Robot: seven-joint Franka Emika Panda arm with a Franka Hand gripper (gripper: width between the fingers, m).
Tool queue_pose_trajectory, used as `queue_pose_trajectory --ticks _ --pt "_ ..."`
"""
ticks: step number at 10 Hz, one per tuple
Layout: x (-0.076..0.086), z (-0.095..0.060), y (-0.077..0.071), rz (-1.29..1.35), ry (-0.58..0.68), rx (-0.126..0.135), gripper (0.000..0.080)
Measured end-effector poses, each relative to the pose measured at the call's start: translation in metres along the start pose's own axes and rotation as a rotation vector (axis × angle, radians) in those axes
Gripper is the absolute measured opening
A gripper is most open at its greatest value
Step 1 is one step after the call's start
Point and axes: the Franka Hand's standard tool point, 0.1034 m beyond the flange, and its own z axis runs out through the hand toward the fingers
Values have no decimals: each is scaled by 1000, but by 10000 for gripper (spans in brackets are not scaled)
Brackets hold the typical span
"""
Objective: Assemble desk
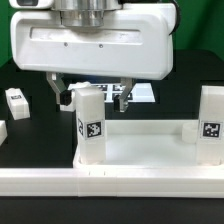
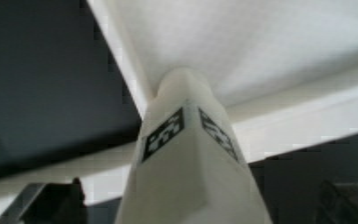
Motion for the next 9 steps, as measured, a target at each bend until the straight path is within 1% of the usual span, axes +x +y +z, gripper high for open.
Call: queue_pose_trajectory --ticks 5,7,9 --pt "1 -1 1 -376 -1 -8 649" --pt "1 -1 2 -401 -2 -12 649" --pt "0 0 2 -400 -3 -12 388"
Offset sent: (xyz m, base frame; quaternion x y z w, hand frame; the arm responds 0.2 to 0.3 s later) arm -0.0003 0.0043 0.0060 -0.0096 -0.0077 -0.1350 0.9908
